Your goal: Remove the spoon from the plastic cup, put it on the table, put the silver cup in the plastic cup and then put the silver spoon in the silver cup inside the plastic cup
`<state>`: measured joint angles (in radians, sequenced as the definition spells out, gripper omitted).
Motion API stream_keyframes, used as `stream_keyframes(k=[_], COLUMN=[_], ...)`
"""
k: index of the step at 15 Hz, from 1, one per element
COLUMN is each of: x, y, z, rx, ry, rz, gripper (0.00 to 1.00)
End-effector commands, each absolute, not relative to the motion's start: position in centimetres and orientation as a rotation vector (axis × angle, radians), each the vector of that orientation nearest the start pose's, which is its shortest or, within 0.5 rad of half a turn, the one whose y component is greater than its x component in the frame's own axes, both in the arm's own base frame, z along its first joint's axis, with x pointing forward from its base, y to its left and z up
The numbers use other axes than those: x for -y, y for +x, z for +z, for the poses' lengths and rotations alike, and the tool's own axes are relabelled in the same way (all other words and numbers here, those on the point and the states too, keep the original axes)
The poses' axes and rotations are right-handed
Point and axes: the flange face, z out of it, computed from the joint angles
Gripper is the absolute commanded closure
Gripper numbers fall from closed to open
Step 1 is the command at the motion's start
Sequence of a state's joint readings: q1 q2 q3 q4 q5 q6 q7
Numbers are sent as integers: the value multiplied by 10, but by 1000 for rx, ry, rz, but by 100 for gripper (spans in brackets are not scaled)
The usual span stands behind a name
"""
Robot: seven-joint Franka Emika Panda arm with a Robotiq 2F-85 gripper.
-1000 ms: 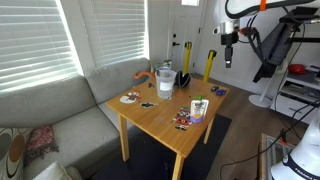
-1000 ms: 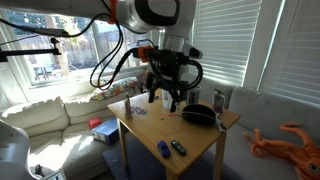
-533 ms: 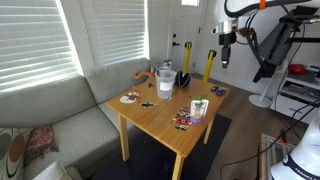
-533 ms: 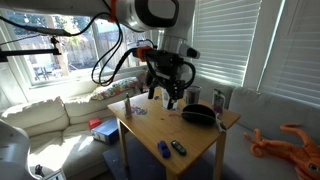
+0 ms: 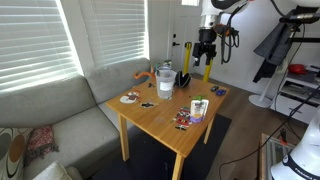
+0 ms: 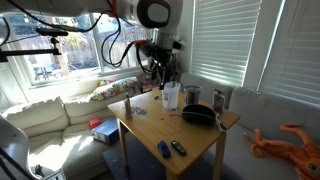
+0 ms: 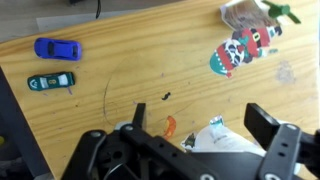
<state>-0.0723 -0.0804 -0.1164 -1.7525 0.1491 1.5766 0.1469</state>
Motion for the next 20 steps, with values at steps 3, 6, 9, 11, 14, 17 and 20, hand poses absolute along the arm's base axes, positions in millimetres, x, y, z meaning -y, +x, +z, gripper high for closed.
stream_keyframes(k=[3,6,9,11,14,17,20], x=[55,39,28,31,28,28,25], y=[585,612,635,625,637,639,650], z=[580,577,571,567,561,563,555], rx=[-927,-1020,-1012,-978,-977,-977,-1035], ry=[-2872,-2826,-2808,-2812,-2809,-2807,-2745], rz=[-38,-101,-173,-149,-172,-180,-208], gripper=[0,0,0,0,0,0,0])
